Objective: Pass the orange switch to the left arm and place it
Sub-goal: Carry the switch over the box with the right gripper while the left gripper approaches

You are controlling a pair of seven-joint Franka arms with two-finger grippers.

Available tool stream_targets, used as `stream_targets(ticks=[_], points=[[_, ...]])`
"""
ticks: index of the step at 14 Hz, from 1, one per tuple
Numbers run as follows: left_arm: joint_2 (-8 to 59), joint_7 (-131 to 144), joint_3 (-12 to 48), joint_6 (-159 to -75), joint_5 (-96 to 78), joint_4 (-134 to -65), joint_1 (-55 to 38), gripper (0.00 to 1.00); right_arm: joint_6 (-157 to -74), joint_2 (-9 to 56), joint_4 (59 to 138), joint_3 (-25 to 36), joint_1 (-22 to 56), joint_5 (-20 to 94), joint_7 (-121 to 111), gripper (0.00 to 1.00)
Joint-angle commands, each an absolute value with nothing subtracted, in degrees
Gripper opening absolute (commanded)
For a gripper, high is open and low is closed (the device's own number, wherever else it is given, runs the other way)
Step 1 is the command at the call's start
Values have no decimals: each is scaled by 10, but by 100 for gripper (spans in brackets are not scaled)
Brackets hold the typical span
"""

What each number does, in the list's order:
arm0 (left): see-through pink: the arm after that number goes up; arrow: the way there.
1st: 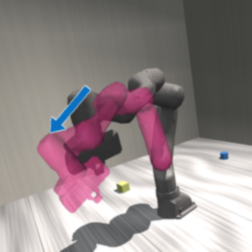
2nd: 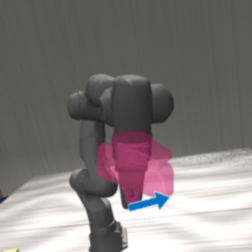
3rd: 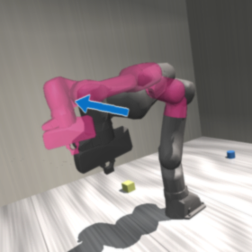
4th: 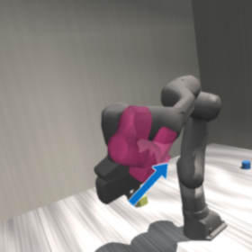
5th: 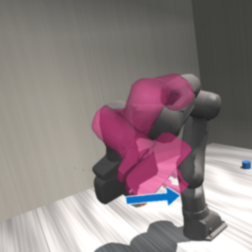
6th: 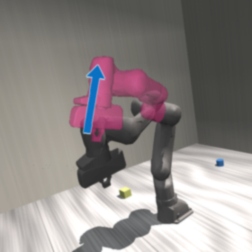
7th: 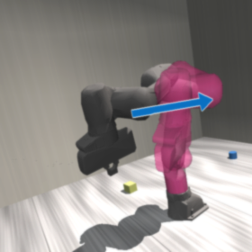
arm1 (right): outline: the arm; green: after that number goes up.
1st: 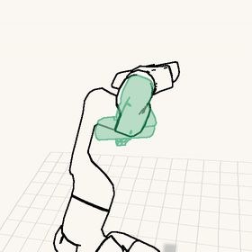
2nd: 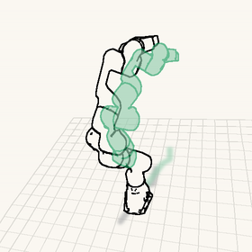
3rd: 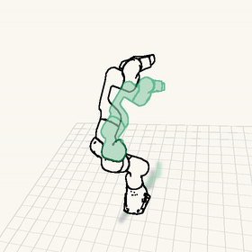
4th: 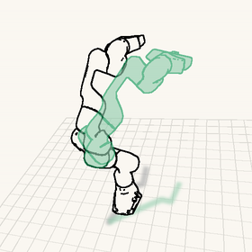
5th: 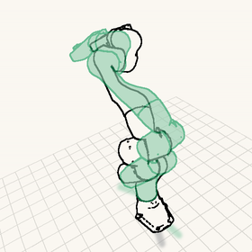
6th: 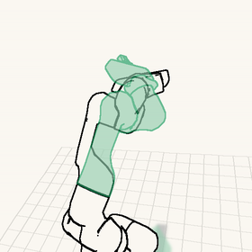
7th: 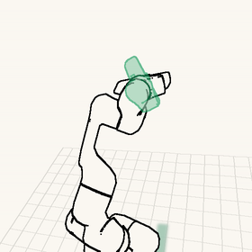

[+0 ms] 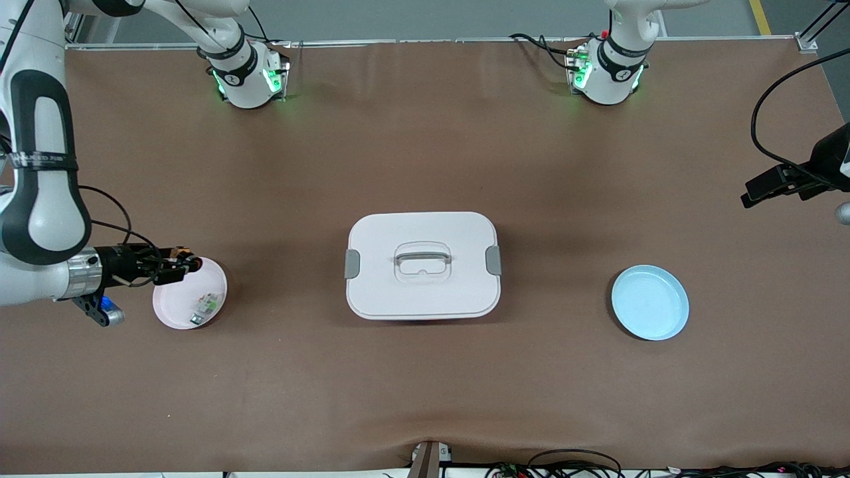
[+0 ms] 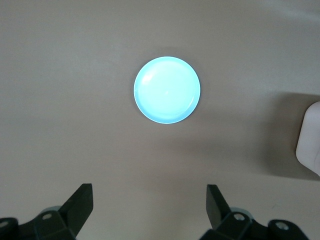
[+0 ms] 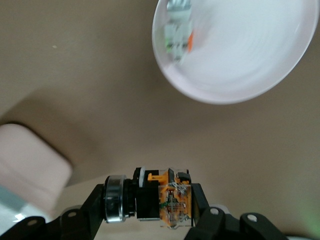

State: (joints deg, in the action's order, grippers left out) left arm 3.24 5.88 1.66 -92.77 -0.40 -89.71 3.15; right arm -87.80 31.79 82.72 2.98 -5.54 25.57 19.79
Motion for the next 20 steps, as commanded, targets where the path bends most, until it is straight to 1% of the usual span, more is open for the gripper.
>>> stream_targets(ticks=[1,3,5,8,10,11,15,20], points=[[38,54,16,-917,-8,-881,32,100,-845,313,801,30,-41,316,329,0],[33,54,18,-916,-12,-881,30,100,-845,307,793,29,-19,361,442,0],[27,54,32,-909,-14,-881,26,100,-845,307,767,29,11,398,551,0],[26,60,78,-866,-14,-839,24,100,-847,308,733,29,48,445,671,0],[25,60,107,-865,-14,-836,24,100,-856,308,727,30,64,507,730,0],[24,59,117,-864,-15,-836,25,100,-867,308,719,30,76,518,755,0],[23,59,117,-864,-116,-836,30,100,-917,308,686,30,132,520,857,0],[31,61,106,-867,-241,-836,33,100,-990,308,674,29,200,520,950,0]])
